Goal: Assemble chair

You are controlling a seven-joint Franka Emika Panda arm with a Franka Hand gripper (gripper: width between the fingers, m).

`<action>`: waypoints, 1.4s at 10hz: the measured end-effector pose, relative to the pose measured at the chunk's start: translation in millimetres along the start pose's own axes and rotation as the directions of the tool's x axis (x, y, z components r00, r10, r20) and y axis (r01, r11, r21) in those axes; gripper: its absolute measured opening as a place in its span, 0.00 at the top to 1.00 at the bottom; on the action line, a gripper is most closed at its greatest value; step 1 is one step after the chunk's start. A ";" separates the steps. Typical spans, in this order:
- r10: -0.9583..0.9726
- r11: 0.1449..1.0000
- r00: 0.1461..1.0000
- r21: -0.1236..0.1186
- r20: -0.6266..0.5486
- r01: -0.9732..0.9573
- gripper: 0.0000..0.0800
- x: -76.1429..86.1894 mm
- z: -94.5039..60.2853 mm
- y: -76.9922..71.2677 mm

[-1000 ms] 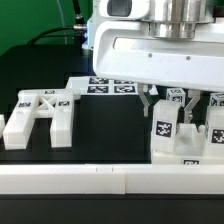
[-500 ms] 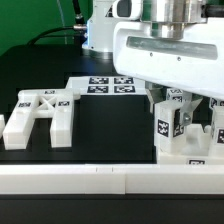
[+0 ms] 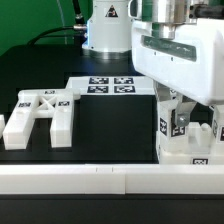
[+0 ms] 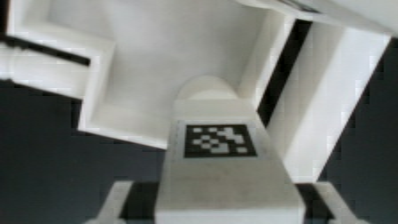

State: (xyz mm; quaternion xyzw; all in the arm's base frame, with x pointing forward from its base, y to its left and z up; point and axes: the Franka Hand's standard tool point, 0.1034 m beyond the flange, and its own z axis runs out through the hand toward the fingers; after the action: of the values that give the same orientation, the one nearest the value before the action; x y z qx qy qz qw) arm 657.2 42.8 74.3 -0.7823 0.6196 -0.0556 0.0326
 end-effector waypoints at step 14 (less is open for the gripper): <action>-0.852 0.523 0.523 -0.002 -0.007 0.852 0.19 1.1 -0.5 -1.6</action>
Offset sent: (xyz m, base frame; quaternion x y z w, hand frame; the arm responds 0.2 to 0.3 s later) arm 0.0009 0.0015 0.0044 0.0032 -0.0099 -0.0738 0.9972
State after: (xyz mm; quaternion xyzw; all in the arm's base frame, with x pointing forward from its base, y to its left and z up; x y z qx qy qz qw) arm 658.9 42.1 75.1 -0.9850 0.1588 -0.0679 -0.0002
